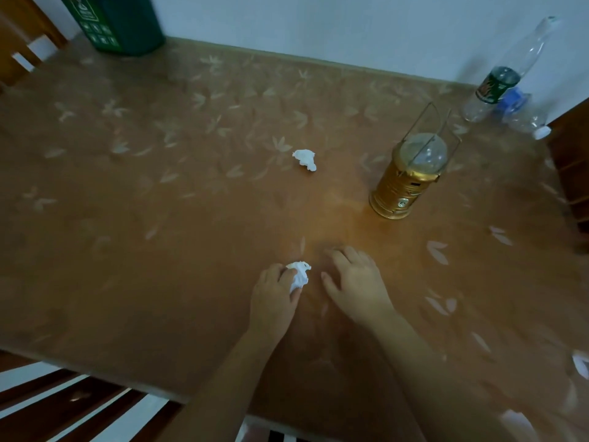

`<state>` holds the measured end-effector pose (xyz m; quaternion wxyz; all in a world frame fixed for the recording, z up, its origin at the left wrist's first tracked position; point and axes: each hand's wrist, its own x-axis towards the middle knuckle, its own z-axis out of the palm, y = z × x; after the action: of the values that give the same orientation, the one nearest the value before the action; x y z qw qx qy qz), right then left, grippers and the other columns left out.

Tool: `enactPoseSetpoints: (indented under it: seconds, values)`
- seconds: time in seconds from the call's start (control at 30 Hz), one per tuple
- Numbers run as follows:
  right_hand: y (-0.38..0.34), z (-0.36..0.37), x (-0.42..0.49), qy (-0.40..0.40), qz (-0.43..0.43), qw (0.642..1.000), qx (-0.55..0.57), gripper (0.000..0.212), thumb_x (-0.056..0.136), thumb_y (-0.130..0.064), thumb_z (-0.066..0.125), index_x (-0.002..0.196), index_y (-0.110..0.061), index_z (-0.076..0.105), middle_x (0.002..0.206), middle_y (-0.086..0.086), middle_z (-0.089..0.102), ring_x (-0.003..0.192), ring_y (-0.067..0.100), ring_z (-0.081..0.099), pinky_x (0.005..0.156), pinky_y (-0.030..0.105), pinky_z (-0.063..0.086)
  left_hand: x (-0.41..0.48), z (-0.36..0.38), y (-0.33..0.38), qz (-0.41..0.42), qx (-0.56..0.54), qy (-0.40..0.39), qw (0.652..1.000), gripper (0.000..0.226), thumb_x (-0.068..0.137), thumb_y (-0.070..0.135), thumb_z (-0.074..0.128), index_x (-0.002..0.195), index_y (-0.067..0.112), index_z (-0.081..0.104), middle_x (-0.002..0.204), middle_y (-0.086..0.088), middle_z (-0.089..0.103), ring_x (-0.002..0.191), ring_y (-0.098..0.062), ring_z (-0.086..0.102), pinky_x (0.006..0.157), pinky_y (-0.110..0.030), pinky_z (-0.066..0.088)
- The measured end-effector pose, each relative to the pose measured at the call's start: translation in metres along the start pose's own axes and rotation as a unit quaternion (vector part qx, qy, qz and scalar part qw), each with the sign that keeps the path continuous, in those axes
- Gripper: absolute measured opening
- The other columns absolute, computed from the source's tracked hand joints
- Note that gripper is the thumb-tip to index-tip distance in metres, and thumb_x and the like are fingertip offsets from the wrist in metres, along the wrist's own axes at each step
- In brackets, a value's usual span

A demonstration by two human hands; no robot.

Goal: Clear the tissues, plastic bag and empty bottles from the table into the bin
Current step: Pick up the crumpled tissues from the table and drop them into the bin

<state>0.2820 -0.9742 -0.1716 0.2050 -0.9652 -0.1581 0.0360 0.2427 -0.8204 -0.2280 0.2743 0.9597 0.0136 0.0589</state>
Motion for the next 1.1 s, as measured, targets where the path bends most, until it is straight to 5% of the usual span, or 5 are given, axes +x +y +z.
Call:
enactPoseSetpoints:
  seconds: [0.3, 0.47, 0.67, 0.8, 1.1]
  values:
    - [-0.005, 0.016, 0.04, -0.023, -0.003, 1.0, 0.014, 0.044, 0.087, -0.026, 0.054, 0.128, -0.013, 0.048, 0.124, 0.006, 0.051, 0.115, 0.025, 0.042, 0.098, 0.037, 0.032, 0.031, -0.011, -0.026, -0.116, -0.153, 0.026, 0.981, 0.015, 0.081, 0.002, 0.059, 0.074, 0.015, 0.062, 0.08, 0.007, 0.049, 0.074, -0.013, 0.053, 0.063, -0.012, 0.035]
    - [0.0, 0.026, 0.085, -0.014, -0.011, 1.0, 0.026, 0.045, 0.086, -0.025, 0.054, 0.129, -0.014, 0.047, 0.126, 0.006, 0.051, 0.116, 0.024, 0.042, 0.096, 0.035, 0.032, 0.054, -0.017, -0.05, -0.082, -0.13, 0.054, 0.987, 0.008, 0.082, 0.003, 0.062, 0.079, 0.009, 0.065, 0.082, -0.001, 0.055, 0.074, -0.017, 0.054, 0.067, -0.028, 0.043]
    - [0.005, 0.044, 0.14, 0.031, 0.021, 0.994, 0.103, 0.044, 0.086, -0.023, 0.055, 0.129, -0.016, 0.047, 0.117, 0.004, 0.052, 0.109, 0.021, 0.042, 0.087, 0.028, 0.036, 0.061, -0.015, -0.06, -0.122, -0.179, 0.085, 0.973, 0.011, 0.079, 0.011, 0.068, 0.075, 0.021, 0.065, 0.079, 0.009, 0.059, 0.069, -0.008, 0.056, 0.06, -0.013, 0.041]
    - [0.011, 0.058, 0.172, 0.097, 0.052, 0.981, 0.159, 0.046, 0.083, -0.021, 0.059, 0.127, -0.014, 0.047, 0.116, 0.006, 0.052, 0.109, 0.022, 0.044, 0.086, 0.027, 0.036, 0.063, -0.015, -0.061, -0.142, -0.22, 0.084, 0.961, 0.011, 0.079, 0.012, 0.068, 0.073, 0.021, 0.065, 0.077, 0.01, 0.06, 0.064, -0.01, 0.06, 0.059, -0.025, 0.049]
    - [0.02, 0.059, 0.242, 0.127, 0.104, 0.974, 0.157, 0.054, 0.085, -0.029, 0.057, 0.135, -0.019, 0.038, 0.139, 0.006, 0.042, 0.127, 0.025, 0.033, 0.103, 0.04, 0.028, 0.062, -0.012, -0.065, -0.148, -0.22, 0.093, 0.96, 0.006, 0.079, 0.017, 0.069, 0.074, 0.02, 0.067, 0.072, 0.011, 0.059, 0.058, -0.006, 0.058, 0.055, -0.021, 0.048]
